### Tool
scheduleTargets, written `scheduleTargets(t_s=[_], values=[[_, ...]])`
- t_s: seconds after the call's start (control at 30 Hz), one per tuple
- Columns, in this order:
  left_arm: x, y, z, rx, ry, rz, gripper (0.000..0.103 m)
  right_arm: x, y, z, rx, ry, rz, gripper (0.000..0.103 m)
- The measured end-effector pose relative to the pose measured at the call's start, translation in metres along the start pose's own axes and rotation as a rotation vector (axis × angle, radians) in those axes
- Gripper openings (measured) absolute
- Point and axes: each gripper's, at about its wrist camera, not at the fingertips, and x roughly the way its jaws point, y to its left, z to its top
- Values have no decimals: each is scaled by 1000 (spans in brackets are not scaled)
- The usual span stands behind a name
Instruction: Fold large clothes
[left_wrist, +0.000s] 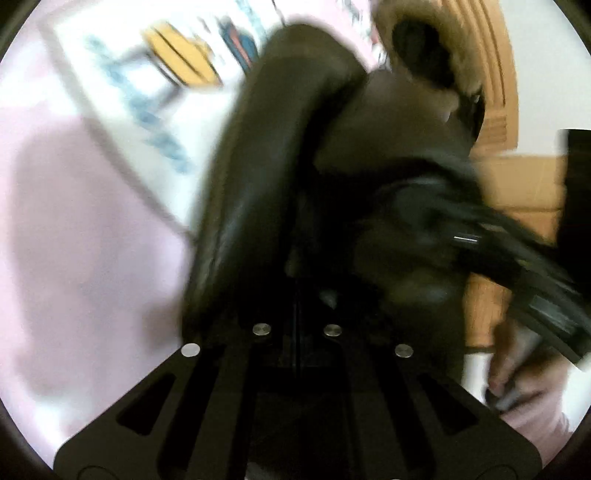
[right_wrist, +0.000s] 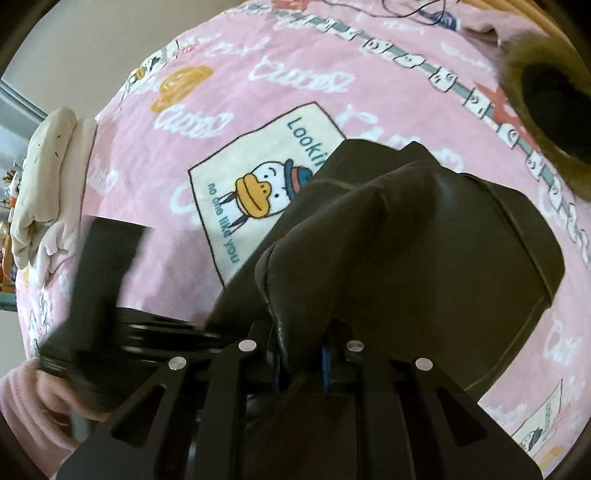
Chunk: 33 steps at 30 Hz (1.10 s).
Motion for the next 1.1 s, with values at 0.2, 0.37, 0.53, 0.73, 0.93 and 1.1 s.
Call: scheduleTargets(t_s=[0.2, 0.37, 0.53, 0.73, 0.93, 1.1], values=[[-77, -64, -38, 86, -155, 155, 0, 21, 4, 16, -17, 75, 3, 15], [-41, -107, -65, 170, -107, 191, 0, 35, 6, 27, -24, 134, 3, 15], [1, -87, -80, 164, -49, 322, 0, 45, 7, 30, -27, 172, 24, 26], [21, -77, -85, 186, -39, 407, 0, 28, -5, 27, 42, 166, 141, 40], [19, -72, -79, 183, -34, 414, 2, -40, -27, 4, 18, 39, 192, 36], [21, -70, -85, 230, -36, 462, 2, -81, -49, -3, 40, -76, 193, 13]])
